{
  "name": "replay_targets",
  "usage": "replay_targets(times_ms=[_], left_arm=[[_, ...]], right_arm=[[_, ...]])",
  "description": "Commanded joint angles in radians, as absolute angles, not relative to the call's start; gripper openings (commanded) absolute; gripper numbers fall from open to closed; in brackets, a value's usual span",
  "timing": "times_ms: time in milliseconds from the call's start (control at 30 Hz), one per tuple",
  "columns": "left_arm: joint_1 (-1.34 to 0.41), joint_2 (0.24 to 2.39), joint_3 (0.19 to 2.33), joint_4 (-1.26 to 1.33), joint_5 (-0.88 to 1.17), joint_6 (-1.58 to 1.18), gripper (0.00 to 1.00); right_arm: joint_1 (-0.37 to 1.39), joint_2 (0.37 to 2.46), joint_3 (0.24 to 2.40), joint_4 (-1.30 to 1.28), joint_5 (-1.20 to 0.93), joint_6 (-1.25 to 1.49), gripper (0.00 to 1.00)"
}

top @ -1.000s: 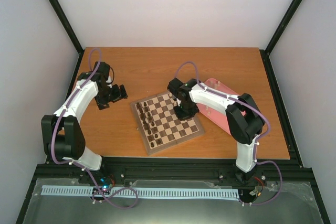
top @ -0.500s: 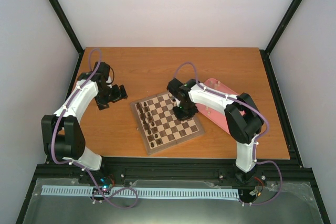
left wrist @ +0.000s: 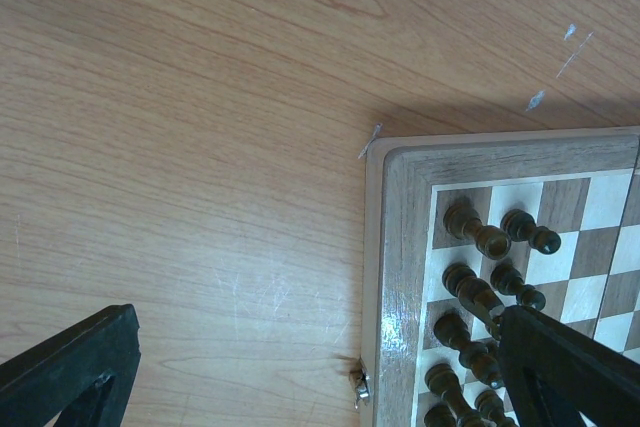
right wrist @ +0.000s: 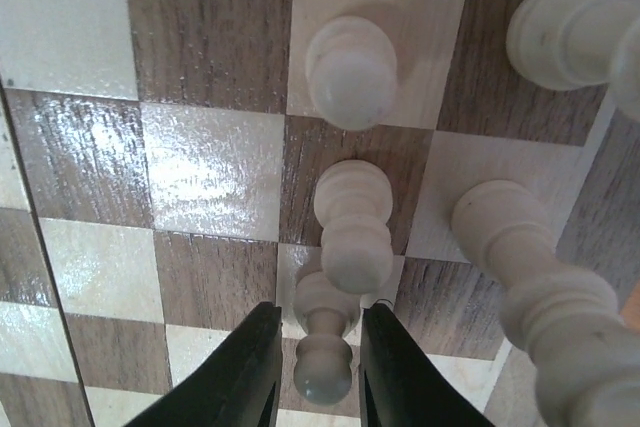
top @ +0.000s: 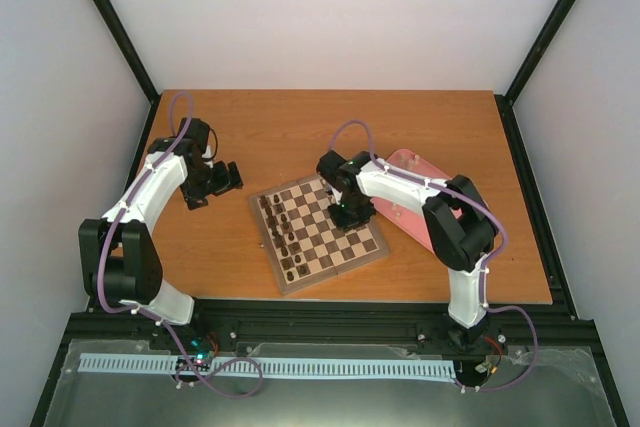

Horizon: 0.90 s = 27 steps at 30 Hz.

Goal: Set up the chess pieces on the board
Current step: Place the chess piece on the chessboard.

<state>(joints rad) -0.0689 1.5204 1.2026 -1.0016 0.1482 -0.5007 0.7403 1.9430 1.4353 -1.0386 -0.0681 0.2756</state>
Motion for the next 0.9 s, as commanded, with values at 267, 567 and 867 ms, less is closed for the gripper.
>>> replay_targets(times_ms=[267,567,867], left_arm=[[-0.075,1.511,1.213,-0.993,0.141,-0.498,1.00],[-0.075,1.511,1.212,-0.988,0.147,-0.496,1.00],[-0.074,1.508,1.204,-0.987,0.150,-0.489,1.00]], right_arm=[[0.737,1.901,1.472,-1.071,-0.095,0.275,0.29],[0.736,1.746,1.529,-1.187,0.045,0.331,0.46],[0.498,1.690,1.441,-1.151,0.058,0.313,0.49]])
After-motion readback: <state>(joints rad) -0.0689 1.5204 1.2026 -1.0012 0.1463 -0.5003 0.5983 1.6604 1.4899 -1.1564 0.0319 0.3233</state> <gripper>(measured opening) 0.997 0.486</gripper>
